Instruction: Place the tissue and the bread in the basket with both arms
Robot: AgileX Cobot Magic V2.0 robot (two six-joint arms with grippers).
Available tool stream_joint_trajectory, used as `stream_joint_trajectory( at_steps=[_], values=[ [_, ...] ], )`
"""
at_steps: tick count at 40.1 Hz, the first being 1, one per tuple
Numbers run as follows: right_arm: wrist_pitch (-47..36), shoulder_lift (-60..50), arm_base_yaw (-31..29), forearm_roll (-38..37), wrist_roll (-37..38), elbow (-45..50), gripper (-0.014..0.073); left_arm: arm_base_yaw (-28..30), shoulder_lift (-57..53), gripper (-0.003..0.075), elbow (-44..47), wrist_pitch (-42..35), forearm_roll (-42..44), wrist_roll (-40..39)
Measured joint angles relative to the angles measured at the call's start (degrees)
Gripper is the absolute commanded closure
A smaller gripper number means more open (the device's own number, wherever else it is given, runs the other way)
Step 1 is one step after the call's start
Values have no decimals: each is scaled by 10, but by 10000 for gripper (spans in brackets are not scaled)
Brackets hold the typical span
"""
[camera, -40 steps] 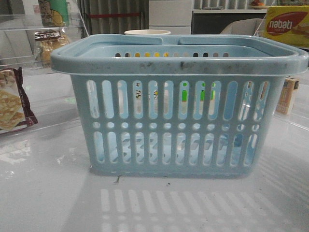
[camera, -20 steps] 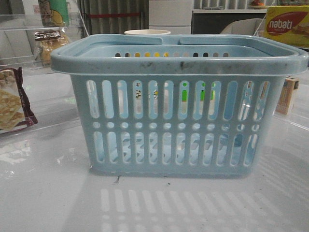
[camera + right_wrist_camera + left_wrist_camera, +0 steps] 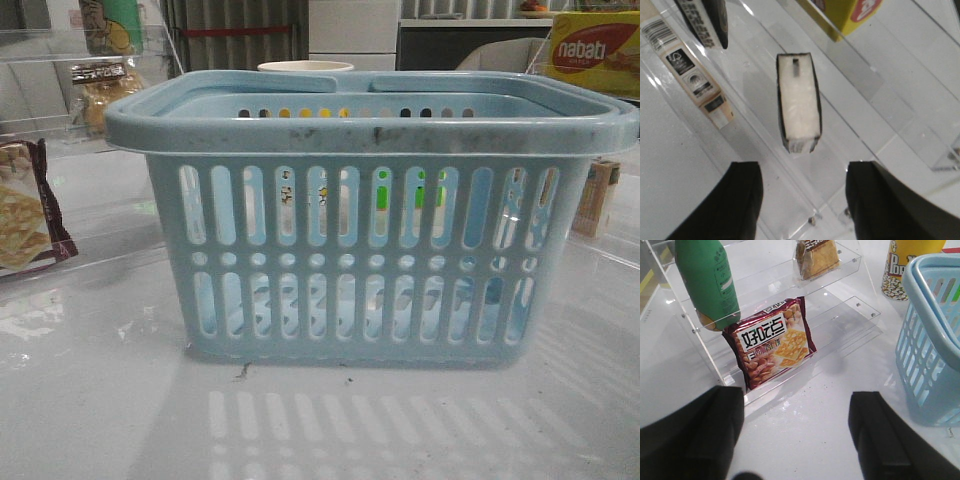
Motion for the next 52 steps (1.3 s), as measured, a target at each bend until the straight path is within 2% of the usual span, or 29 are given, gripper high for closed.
stream_joint_trajectory(
  at_steps=[11,19,21,29,38,43,52],
  values=[
    [-80,57,0,-15,0,-8,120,0,0,214,0,0,0,0],
    [-99,75,0,-17,0,-8,346,0,0,214,0,0,0,0],
    [-102,76,0,-18,0,-8,377,0,0,214,0,0,0,0],
    [-101,61,3,-18,0,-8,379,0,0,214,0,0,0,0],
    [-101,-28,28,-18,0,-8,379,0,0,214,0,0,0,0],
    [-97,-88,63,-12,0,-8,379,0,0,214,0,0,0,0],
    [-75,-167,181,28,0,-8,379,0,0,214,0,0,0,0]
  ],
)
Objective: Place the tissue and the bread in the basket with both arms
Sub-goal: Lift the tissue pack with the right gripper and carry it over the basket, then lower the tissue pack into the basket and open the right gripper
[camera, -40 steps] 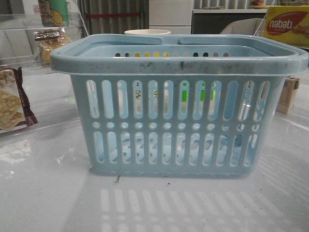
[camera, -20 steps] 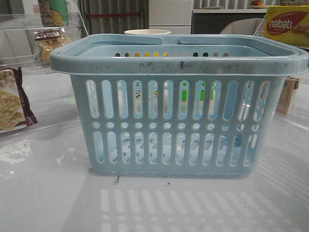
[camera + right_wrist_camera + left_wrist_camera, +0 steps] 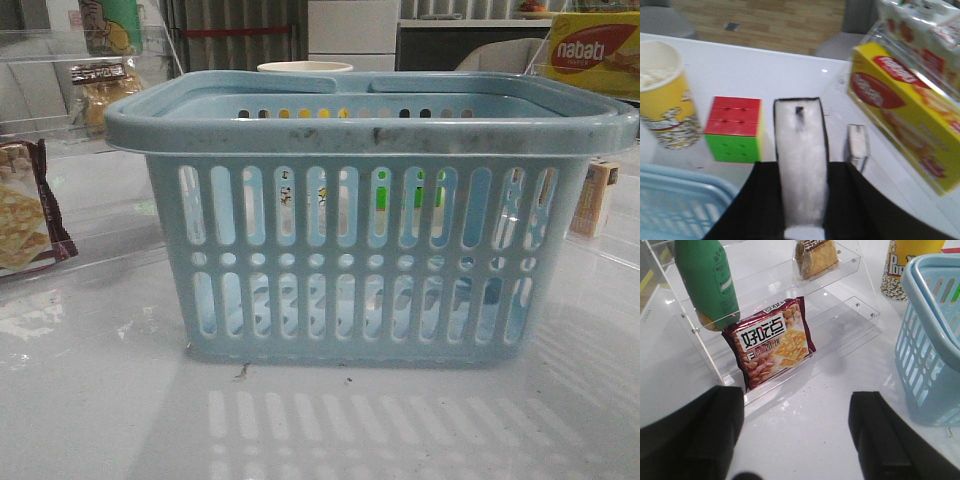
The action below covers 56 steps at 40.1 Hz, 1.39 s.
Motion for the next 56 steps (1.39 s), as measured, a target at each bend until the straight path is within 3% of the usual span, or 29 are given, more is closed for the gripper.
stream_joint_trajectory(
  at_steps=[14,19,28,42,56],
  values=[
    [76,7,156,34,0,0,374,0,0,214,0,0,-1,0],
    [84,28,185,64,0,0,297,0,0,214,0,0,-1,0],
    [98,80,193,83,0,0,97,0,0,214,0,0,-1,0],
    [117,54,194,83,-17,3,94,0,0,214,0,0,-1,0],
    [114,-140,195,76,-70,122,94,0,0,214,0,0,-1,0]
  ],
)
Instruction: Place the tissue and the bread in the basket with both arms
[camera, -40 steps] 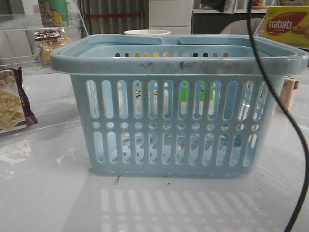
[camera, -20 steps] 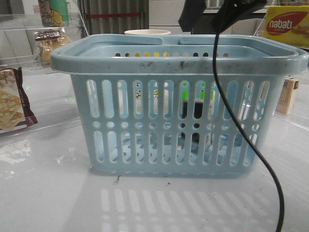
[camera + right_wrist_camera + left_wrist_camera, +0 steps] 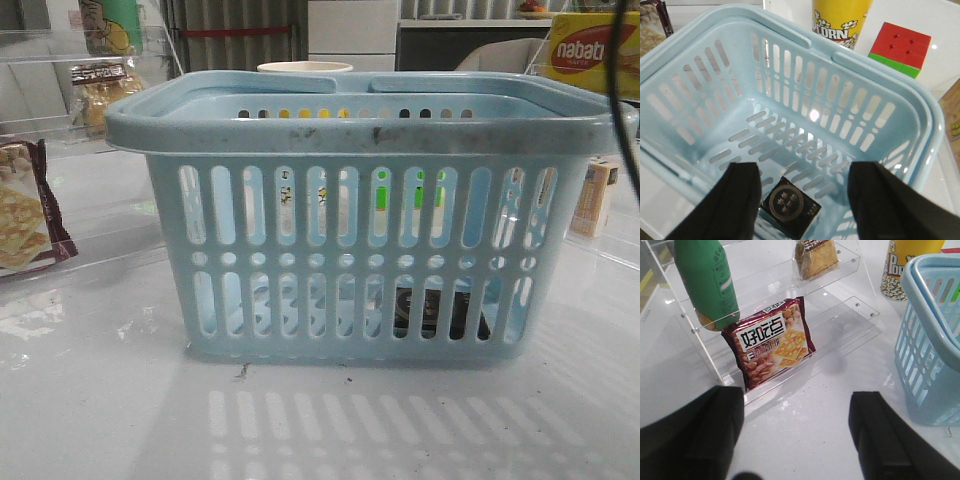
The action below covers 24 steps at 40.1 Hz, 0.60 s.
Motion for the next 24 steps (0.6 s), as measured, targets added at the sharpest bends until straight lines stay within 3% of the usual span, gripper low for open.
stream_joint_trajectory(
  at_steps=[13,24],
  values=[
    [0,-162,0,-3,-13,119,94,0,0,214,0,-8,0,0],
    [4,-197,0,-3,-14,137,94,0,18,199,0,-14,0,0]
  ],
)
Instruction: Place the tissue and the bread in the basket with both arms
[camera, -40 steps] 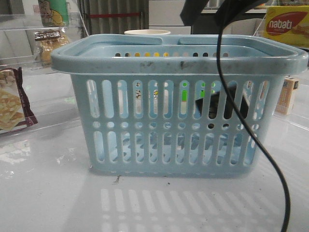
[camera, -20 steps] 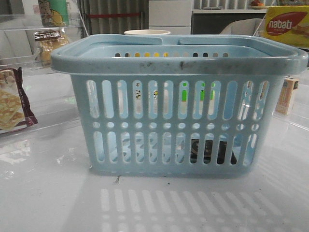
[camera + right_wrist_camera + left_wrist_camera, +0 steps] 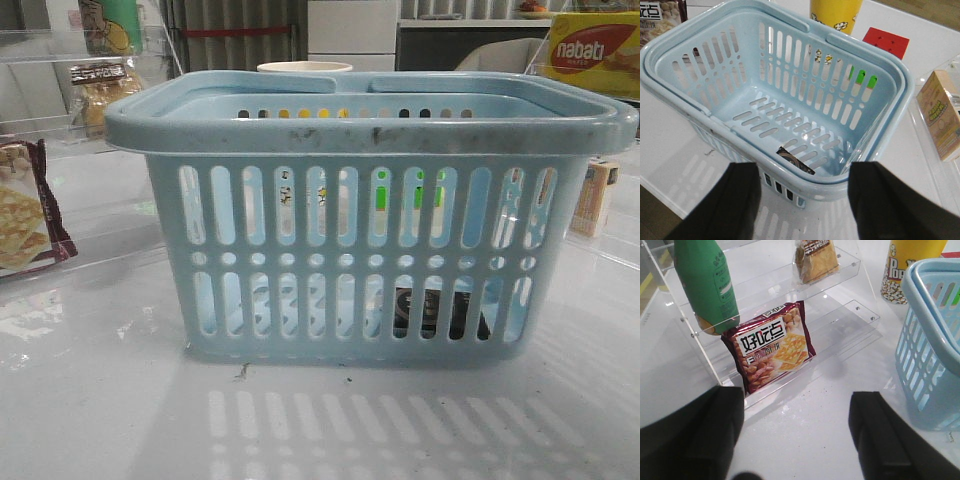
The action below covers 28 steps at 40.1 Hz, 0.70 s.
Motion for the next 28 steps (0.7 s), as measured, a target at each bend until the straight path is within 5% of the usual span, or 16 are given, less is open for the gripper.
stream_joint_trajectory(
  at_steps=[8,28],
  values=[
    [1,0,0,0,0,1,94,-6,89,86,-32,-9,-12,19],
    [1,0,0,-1,0,1,94,-58,492,85,-234,-180,-14,31]
  ],
)
